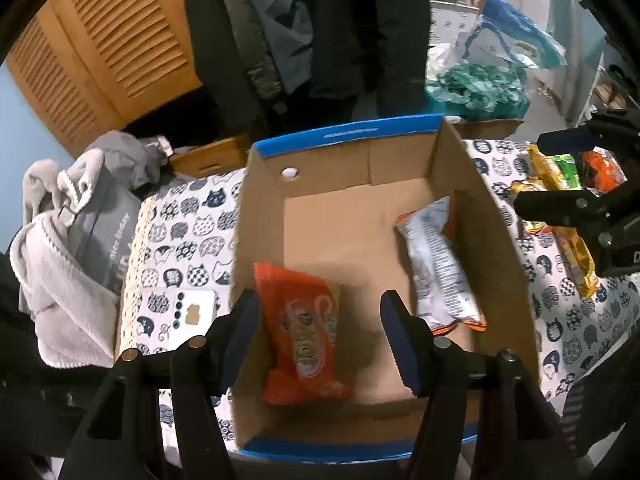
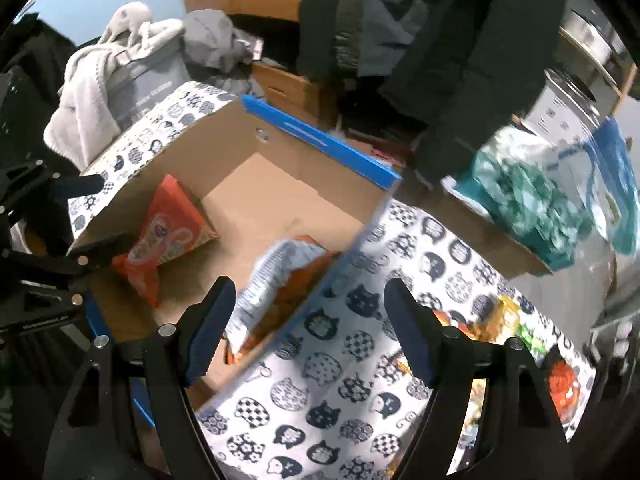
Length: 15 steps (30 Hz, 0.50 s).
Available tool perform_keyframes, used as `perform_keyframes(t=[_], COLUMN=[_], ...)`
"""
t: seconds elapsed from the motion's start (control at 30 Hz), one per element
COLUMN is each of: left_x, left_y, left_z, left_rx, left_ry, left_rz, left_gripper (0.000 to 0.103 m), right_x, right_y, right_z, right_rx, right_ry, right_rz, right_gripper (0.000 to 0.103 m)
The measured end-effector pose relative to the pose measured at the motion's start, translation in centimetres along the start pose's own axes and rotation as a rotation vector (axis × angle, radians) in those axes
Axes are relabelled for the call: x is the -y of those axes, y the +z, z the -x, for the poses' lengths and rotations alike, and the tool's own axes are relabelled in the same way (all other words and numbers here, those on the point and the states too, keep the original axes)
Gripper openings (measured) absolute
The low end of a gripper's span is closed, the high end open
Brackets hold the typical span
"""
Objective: Organize snacks
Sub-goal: 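Move both tools back over the remaining snacks on the table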
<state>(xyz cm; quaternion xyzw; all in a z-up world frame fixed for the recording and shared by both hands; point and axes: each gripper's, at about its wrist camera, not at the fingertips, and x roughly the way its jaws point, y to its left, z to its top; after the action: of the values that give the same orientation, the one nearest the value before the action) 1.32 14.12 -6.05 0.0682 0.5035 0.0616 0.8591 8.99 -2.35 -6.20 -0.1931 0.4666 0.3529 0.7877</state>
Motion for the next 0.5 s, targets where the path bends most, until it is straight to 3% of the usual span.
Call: perform_keyframes(t=[0.5], left_x=[5.2], left_y=[2.7], left_z=[1.2], left_rx=[0.026], left_ry=[-0.099], left_rz=[-0.03], left_gripper=[0.068], right_x=[9.2], right_y=[-6.2], right_z=[2.4], right_rx=[-0.028], right_ry=[-0.084], right_rz=[-0.233], right_gripper=[0.077])
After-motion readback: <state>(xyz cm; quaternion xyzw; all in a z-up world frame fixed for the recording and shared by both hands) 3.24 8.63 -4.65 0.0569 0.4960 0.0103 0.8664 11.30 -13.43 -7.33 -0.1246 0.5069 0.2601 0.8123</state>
